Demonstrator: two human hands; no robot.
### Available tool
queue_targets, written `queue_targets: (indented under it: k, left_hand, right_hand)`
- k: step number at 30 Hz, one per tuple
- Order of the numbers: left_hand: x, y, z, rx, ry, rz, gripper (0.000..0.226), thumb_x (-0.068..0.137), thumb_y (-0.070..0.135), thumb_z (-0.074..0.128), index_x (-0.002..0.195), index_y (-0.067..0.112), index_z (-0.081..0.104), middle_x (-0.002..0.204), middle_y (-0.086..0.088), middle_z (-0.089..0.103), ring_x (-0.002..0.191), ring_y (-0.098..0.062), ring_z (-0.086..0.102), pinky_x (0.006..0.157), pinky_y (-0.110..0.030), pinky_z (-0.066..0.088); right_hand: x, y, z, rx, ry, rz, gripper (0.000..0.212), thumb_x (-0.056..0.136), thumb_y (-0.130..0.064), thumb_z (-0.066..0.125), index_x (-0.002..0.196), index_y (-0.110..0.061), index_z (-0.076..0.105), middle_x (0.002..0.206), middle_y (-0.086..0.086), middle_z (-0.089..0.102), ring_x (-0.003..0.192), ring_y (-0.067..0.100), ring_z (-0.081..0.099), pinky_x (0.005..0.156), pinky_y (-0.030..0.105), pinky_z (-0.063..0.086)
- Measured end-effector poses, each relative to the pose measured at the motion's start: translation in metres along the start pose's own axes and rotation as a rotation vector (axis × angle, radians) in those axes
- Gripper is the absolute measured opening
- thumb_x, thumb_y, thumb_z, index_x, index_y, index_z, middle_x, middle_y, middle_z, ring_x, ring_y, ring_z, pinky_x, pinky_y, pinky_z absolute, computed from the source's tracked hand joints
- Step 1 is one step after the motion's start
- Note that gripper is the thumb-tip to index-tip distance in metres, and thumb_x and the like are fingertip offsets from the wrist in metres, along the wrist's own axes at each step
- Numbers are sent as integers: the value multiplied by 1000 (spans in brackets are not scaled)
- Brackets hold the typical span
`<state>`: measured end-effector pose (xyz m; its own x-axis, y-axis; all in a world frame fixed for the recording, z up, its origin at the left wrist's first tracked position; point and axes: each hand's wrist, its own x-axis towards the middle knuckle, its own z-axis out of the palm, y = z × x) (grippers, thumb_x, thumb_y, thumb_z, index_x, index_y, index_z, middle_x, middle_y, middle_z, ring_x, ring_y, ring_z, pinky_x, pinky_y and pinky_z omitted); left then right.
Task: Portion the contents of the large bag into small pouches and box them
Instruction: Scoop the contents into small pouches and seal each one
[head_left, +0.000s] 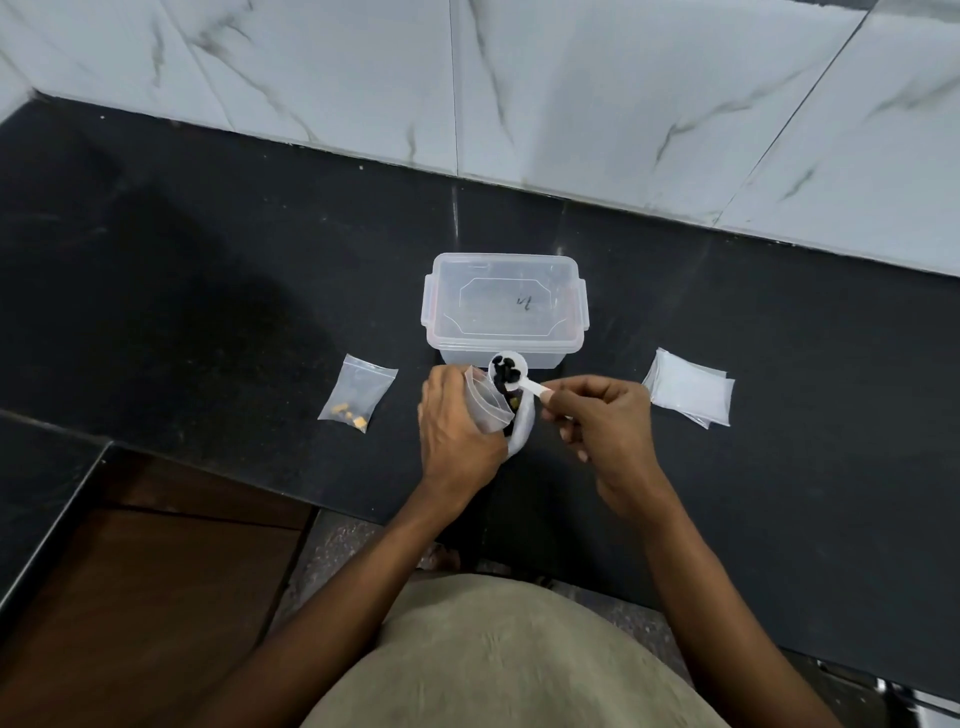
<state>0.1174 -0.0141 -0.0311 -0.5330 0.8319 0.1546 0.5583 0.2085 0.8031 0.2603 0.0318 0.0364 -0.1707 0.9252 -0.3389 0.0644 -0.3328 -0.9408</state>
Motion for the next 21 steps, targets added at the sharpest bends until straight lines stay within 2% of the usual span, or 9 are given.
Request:
queue_targets:
  k: [3,6,8,10,12,16,18,21]
  left_hand:
    - [1,8,-1,-92,24,27,53,65,48,64,101,10,55,99,0,52,90,-16,53,81,-28,43]
    - [4,8,-1,-192,17,9,45,63,28,79,97,18,52,94,-2,59,83,-15,56,76,-27,46]
    - [4,4,0,-223,7,-9,51,64,16,88,99,21,51,91,1,61,81,-12,58,74,-23,47]
    - [4,4,0,-271,18,-27,51,66,21,86,101,23,50,88,4,62,78,-6,58,70,-16,45]
    - [4,5,1,-301,44,-34,47,67,26,83,100,22,49,85,4,61,74,-6,57,67,-18,46]
    - [5,3,2,-317,69,-43,50,66,24,86,98,19,48,83,1,59,72,-16,56,65,-34,51]
    - [5,3,1,-325,73,-40,51,64,30,85,98,18,49,83,3,58,71,-14,55,64,-32,50]
    - [5,4,0,-327,71,-30,51,64,28,86,98,19,50,82,4,59,70,-13,56,64,-28,50]
  right_hand:
    - [-9,-2,9,-202,13,-162,15,82,1,73,82,-10,81,63,-3,72,48,5,57,47,18,44]
    - [-15,5,17,-419,49,-423,20,77,2,75,85,-14,83,71,-8,73,61,8,66,59,19,51]
    - [-15,16,20,-576,72,-673,18,75,2,75,87,-11,82,71,-4,67,59,10,59,57,19,47]
    - [-15,24,21,-697,75,-837,10,80,0,75,87,-5,80,74,3,63,59,14,56,54,26,49]
    - [-16,30,21,-760,108,-945,5,85,-2,74,88,0,78,78,7,63,62,19,57,54,31,50]
    - [-18,40,19,-771,167,-1070,6,87,0,74,91,2,78,81,11,66,66,21,60,58,30,50]
    - [-18,44,17,-756,172,-1095,6,86,1,74,90,3,78,82,13,67,67,21,61,58,30,51]
    - [-17,48,18,-714,166,-1065,7,85,2,75,91,3,78,82,11,67,65,19,61,57,28,51]
